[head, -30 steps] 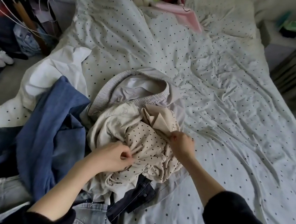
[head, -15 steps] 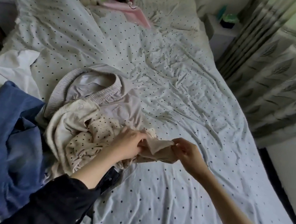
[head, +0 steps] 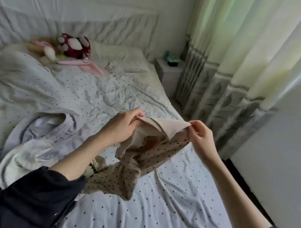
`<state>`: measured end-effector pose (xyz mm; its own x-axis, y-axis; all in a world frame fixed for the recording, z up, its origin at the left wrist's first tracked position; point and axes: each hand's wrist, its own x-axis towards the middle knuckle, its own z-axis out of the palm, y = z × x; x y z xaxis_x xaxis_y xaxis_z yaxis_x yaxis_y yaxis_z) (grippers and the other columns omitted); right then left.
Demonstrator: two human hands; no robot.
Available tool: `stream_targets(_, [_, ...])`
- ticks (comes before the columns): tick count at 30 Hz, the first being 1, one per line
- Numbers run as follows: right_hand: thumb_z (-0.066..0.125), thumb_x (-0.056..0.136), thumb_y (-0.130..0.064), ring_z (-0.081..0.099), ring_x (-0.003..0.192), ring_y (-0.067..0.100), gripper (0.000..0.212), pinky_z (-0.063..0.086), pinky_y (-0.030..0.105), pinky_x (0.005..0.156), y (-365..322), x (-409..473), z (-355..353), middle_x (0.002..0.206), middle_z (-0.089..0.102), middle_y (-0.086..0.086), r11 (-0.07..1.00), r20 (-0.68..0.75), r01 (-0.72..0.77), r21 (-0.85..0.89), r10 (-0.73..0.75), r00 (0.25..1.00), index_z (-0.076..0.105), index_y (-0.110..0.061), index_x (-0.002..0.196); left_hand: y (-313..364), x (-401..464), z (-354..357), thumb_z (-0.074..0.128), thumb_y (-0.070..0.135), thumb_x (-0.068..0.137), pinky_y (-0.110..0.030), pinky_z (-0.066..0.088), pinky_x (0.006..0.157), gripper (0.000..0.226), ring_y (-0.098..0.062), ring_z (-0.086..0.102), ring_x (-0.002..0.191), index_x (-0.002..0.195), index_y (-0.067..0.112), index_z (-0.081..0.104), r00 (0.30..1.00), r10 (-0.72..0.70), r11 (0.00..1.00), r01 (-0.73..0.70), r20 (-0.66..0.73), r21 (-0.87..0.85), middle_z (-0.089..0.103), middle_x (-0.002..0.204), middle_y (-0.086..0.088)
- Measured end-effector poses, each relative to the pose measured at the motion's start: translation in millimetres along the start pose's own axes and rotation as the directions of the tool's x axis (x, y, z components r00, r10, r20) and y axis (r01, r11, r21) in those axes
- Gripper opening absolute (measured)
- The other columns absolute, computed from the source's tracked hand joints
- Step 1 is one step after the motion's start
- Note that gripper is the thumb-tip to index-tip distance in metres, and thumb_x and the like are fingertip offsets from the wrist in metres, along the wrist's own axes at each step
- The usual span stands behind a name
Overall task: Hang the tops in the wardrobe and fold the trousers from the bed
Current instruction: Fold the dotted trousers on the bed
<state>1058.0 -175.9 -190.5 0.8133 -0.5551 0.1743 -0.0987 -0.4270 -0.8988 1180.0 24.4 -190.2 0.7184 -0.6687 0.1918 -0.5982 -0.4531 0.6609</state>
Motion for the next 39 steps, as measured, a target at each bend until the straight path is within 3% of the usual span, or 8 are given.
stream_targets(8, [0.046, 0.091, -0.002, 0.050, 0.062, -0.008, 0.024, 0.038, 0.009, 0.058, -7, 12, -116, 0.076, 0.059, -0.009, 0.992, 0.208, 0.111, -0.068, -0.095, 0.973, 0.060, -0.021, 0.086, 119, 30, 25, 0.051, 0.014, 0.094, -0.020, 0.041, 0.063, 0.012, -0.008, 0.055, 0.074, 0.098, 0.021, 0.060, 0.992, 0.064, 0.997, -0.067, -0.108, -0.028, 0.058, 0.079, 0.010])
stream_targets(13, [0.060, 0.089, -0.006, 0.058, 0.081, 0.007, 0.014, 0.049, 0.030, 0.077, 29, -14, -129, 0.089, 0.068, -0.001, 0.993, 0.432, 0.094, -0.077, -0.052, 0.901, 0.067, -0.017, 0.091, 139, 32, 51, 0.053, 0.016, 0.093, -0.024, 0.047, 0.079, 0.014, -0.006, 0.060, 0.089, 0.091, 0.029, 0.059, 1.000, -0.006, 0.998, 0.005, -0.005, -0.058, 0.064, 0.092, 0.008])
stream_targets(17, [0.050, 0.085, 0.002, 0.043, 0.058, 0.003, 0.023, 0.035, 0.025, 0.055, 23, -3, -129, 0.062, 0.054, -0.003, 0.983, 0.394, 0.136, -0.119, -0.079, 0.916, 0.066, -0.009, 0.072, 130, 26, 57, 0.058, 0.022, 0.091, -0.010, 0.042, 0.076, 0.010, 0.010, 0.055, 0.086, 0.088, 0.031, 0.060, 0.999, -0.046, 0.997, 0.046, 0.007, -0.064, 0.062, 0.091, 0.017])
stream_targets(24, [0.054, 0.090, -0.006, 0.043, 0.079, 0.018, 0.019, 0.032, 0.031, 0.072, 3, 24, -143, 0.084, 0.055, 0.017, 0.999, 0.394, 0.043, -0.011, -0.035, 0.918, 0.064, 0.011, 0.090, 84, -15, 87, 0.071, 0.036, 0.077, -0.027, 0.041, 0.078, 0.011, -0.010, 0.059, 0.085, 0.080, 0.038, 0.061, 0.908, -0.229, 0.973, 0.208, 0.351, 0.097, 0.063, 0.083, 0.020])
stream_targets(27, [0.054, 0.089, -0.003, 0.046, 0.081, 0.019, 0.019, 0.034, 0.034, 0.075, 0, 28, -146, 0.096, 0.058, 0.037, 0.999, 0.381, 0.033, 0.014, -0.035, 0.924, 0.064, 0.012, 0.095, 69, -21, 101, 0.066, 0.043, 0.081, -0.034, 0.035, 0.094, 0.006, -0.007, 0.054, 0.090, 0.079, 0.037, 0.064, 0.903, -0.257, 0.964, 0.211, 0.345, 0.165, 0.063, 0.088, 0.021])
stream_targets(30, [0.054, 0.086, 0.001, 0.056, 0.080, 0.019, 0.017, 0.044, 0.035, 0.074, 2, 28, -151, 0.090, 0.067, 0.022, 0.999, 0.354, 0.045, 0.001, -0.043, 0.934, 0.069, -0.001, 0.094, 61, -11, 102, 0.062, 0.041, 0.086, -0.035, 0.031, 0.099, 0.005, -0.007, 0.045, 0.108, 0.082, 0.039, 0.061, 0.944, -0.216, 0.970, 0.178, 0.249, 0.168, 0.055, 0.106, 0.014])
stream_targets(34, [0.051, 0.088, 0.002, 0.059, 0.073, 0.010, 0.021, 0.049, 0.027, 0.070, 9, 31, -154, 0.082, 0.066, 0.005, 0.999, 0.356, -0.008, 0.036, -0.005, 0.935, 0.070, -0.004, 0.095, 67, 7, 100, 0.046, 0.021, 0.097, -0.032, 0.041, 0.096, 0.014, -0.010, 0.054, 0.107, 0.089, 0.020, 0.057, 0.948, -0.241, 0.914, 0.294, 0.210, -0.278, 0.058, 0.108, 0.000])
stream_targets(39, [0.051, 0.094, -0.011, 0.058, 0.072, 0.012, 0.021, 0.049, 0.029, 0.067, 20, 40, -158, 0.082, 0.064, 0.007, 0.993, 0.275, -0.072, 0.090, 0.045, 0.960, 0.068, 0.001, 0.097, 74, 23, 89, 0.033, 0.015, 0.100, -0.032, 0.047, 0.057, 0.013, -0.020, 0.055, 0.073, 0.092, 0.015, 0.043, 0.911, -0.389, 0.529, 0.343, 0.137, -0.776, 0.055, 0.090, -0.010])
